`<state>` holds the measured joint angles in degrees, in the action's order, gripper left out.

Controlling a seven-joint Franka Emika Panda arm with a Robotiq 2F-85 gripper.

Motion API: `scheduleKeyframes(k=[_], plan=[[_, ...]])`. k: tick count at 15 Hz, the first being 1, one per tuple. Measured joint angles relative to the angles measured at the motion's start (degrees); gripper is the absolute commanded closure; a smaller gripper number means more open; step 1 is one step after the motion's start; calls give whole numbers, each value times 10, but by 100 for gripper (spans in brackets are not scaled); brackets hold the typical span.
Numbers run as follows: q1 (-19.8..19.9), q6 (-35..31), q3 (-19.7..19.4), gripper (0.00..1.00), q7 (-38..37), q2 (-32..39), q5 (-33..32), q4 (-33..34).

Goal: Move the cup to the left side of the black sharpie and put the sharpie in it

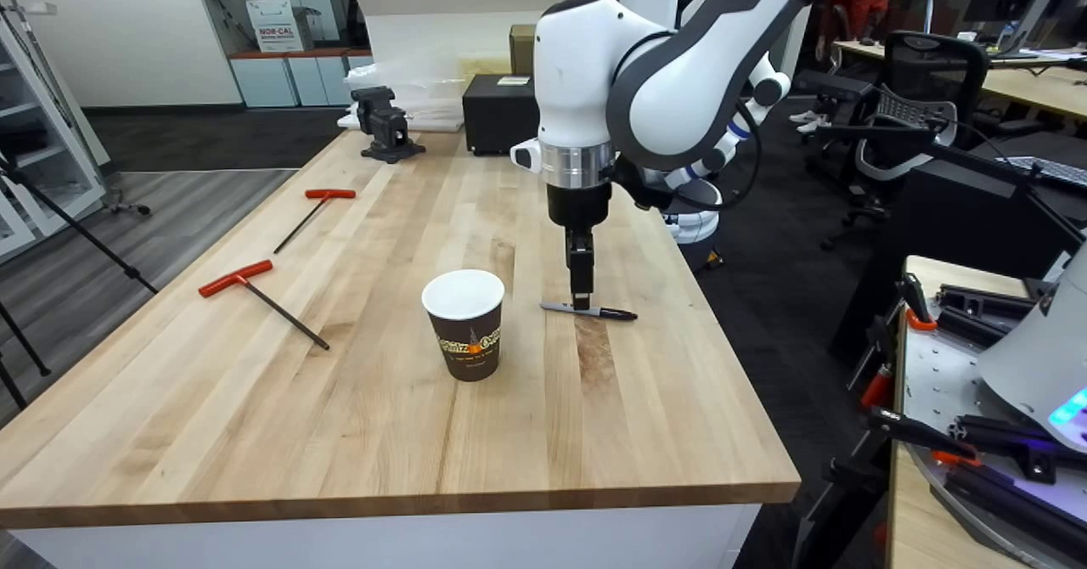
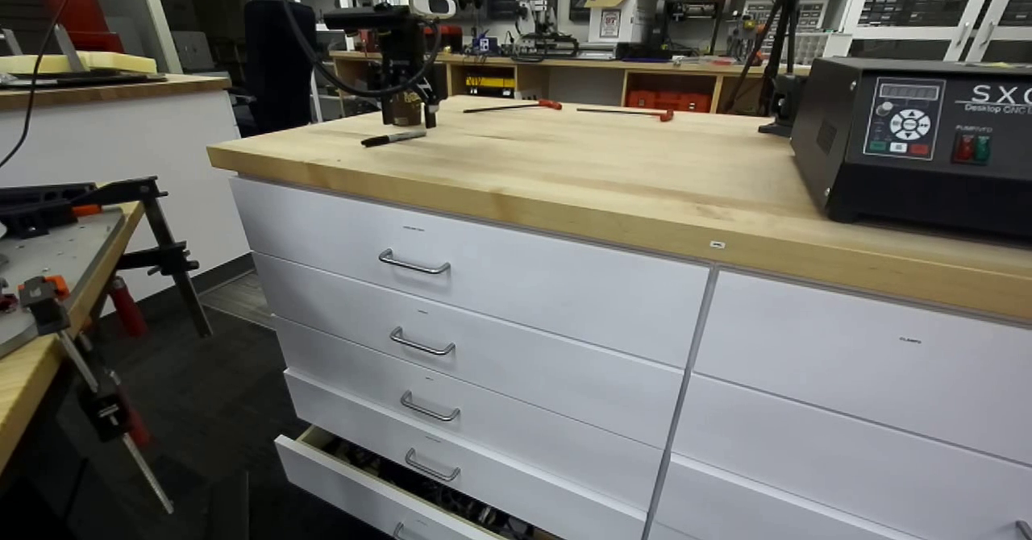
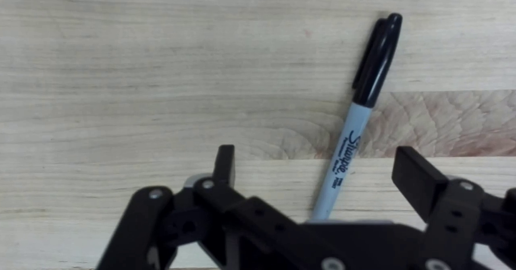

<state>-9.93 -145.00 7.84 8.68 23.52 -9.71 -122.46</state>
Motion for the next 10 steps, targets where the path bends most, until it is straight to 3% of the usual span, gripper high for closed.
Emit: scheduleKeyframes(k=[4, 5, 6, 10], plan=[[-1, 0, 2, 0, 0, 9, 0, 1], [-1, 0, 3, 7, 0, 12, 0, 1], [-1, 0, 4, 28, 0, 14, 0, 1], [-2, 0, 6, 53, 0, 18, 0, 2]])
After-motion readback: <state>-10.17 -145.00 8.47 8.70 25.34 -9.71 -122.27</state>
